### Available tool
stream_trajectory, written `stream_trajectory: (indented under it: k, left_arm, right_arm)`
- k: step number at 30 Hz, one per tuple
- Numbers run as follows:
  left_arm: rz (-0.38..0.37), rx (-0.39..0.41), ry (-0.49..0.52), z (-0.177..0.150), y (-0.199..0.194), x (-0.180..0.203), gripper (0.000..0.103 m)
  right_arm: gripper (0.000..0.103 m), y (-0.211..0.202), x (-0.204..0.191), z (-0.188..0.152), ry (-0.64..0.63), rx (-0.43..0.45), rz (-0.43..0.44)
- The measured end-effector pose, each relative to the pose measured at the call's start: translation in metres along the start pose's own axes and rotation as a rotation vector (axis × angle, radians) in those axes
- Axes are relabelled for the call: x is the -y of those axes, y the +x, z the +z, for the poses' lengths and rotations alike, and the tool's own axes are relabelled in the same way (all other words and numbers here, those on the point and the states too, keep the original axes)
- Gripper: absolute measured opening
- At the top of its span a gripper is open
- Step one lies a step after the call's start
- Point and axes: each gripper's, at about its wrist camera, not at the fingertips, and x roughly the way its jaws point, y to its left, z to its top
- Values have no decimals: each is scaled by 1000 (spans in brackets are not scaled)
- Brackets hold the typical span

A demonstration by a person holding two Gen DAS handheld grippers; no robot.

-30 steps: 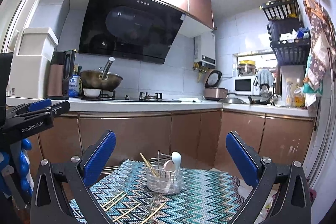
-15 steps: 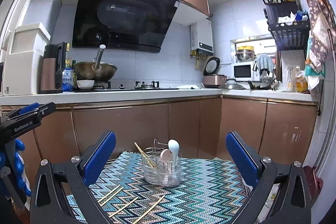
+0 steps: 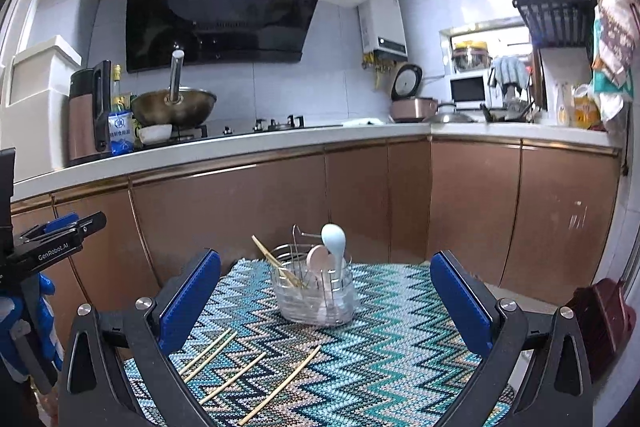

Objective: Organize utensils
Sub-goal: 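Pull both tools back from the caddy, then grasp a chopstick with the left gripper while the right gripper grasps another chopstick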

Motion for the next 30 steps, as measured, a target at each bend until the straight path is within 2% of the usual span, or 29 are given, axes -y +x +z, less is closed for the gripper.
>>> stream_trajectory:
  k: [9, 14, 17, 18, 20, 22, 25, 28, 30]
  left_arm:
    - [-70, -145, 36, -18, 43, 4, 68]
    - [-132, -243, 59, -29, 69, 17, 67]
    - [-192, -304, 61, -34, 87, 24, 67]
    - [-218, -338, 64, -36, 96, 26, 65]
    - [-268, -396, 65, -40, 112, 31, 54]
    - [-312, -482, 72, -45, 133, 36, 48]
    - [-349, -570, 99, -53, 158, 46, 46]
    - [-391, -666, 96, -63, 180, 52, 34]
    - [-392, -724, 82, -71, 194, 53, 32]
  right_arm:
    - [102, 37, 4, -18, 23, -114, 28]
    - [95, 60, 7, -31, 28, -192, 49]
    - [87, 72, 9, -37, 44, -237, 63]
    - [82, 76, 10, -39, 49, -254, 67]
    - [77, 87, 12, -46, 65, -296, 79]
    - [63, 99, 17, -54, 102, -343, 113]
    - [57, 115, 21, -63, 138, -400, 130]
    - [52, 136, 21, -75, 158, -470, 163]
    - [49, 150, 19, -82, 174, -508, 187]
